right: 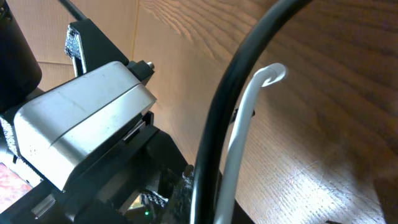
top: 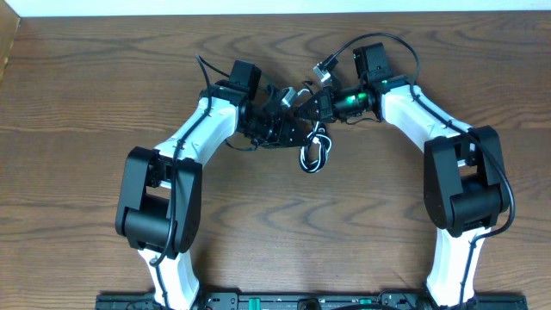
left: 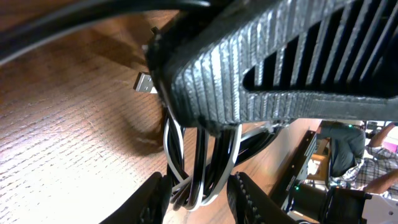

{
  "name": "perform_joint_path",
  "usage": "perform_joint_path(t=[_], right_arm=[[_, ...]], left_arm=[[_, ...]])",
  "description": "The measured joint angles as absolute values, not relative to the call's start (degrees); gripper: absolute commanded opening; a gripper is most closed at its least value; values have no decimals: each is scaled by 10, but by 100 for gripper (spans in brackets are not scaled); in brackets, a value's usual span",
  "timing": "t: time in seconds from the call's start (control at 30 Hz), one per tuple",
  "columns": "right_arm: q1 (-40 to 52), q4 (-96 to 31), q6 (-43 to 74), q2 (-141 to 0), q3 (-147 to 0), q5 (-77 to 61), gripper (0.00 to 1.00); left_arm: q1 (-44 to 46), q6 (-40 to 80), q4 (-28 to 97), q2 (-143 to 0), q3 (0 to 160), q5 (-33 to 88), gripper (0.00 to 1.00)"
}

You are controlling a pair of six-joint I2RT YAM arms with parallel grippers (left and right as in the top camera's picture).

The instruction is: Untangle cables

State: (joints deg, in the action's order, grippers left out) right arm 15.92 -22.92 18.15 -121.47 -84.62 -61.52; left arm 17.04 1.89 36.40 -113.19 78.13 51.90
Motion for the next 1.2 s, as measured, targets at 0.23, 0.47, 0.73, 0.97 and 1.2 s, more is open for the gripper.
perform_joint_path(t=[0.23,0.47,0.73,0.97,1.2], right_arm=[[159,-229,182,-1215,-846,-623,1],[160,-230,182,-1215,-846,-626,1],[160,-230,182,-1215,-846,-633,1],[161,-231,182,-1215,-846,-634,1],[161,-231,183,-1215,-846,-635,1]], left_arm=[[175,19,352,-1132,781,517,36],[186,19,346,-1132,780,512,36],[186,19,345,-1132,775,511,31],[186,18,344,-1132,775,508,8],[186,19,341,-1132,775,507,7]])
